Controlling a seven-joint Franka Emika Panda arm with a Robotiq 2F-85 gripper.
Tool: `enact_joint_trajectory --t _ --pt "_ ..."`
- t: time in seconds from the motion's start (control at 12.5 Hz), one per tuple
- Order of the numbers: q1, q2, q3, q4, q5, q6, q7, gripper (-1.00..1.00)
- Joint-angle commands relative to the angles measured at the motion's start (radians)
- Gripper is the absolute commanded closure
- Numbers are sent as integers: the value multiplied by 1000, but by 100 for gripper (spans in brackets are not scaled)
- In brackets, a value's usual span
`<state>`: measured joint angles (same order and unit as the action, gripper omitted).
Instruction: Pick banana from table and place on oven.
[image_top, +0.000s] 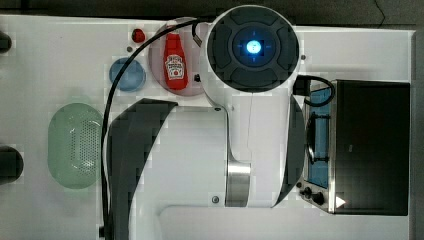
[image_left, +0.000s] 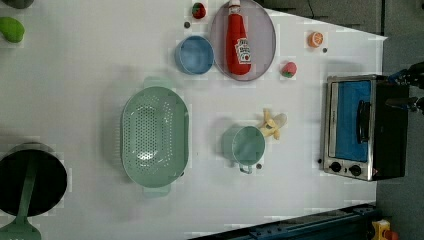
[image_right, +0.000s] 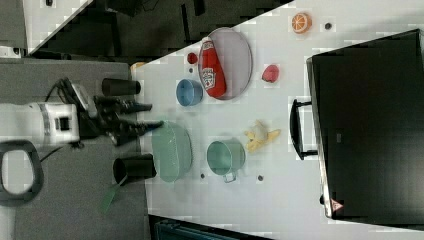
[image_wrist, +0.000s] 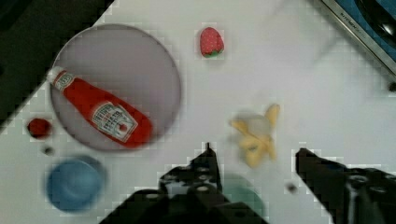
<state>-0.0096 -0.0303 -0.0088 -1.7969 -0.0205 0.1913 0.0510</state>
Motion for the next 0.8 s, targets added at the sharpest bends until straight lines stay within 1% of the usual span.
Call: enact_joint_trajectory --t 0.08,0.24,0.48,0.8 --pt "-12 -457 -15 -255 6 -172 46 -59" --pt "-12 -456 -14 -255 7 -170 46 -100" --pt "-12 -427 -13 -265 7 -151 46 -100" --pt "-12 -301 -13 -316 7 -65 46 -100"
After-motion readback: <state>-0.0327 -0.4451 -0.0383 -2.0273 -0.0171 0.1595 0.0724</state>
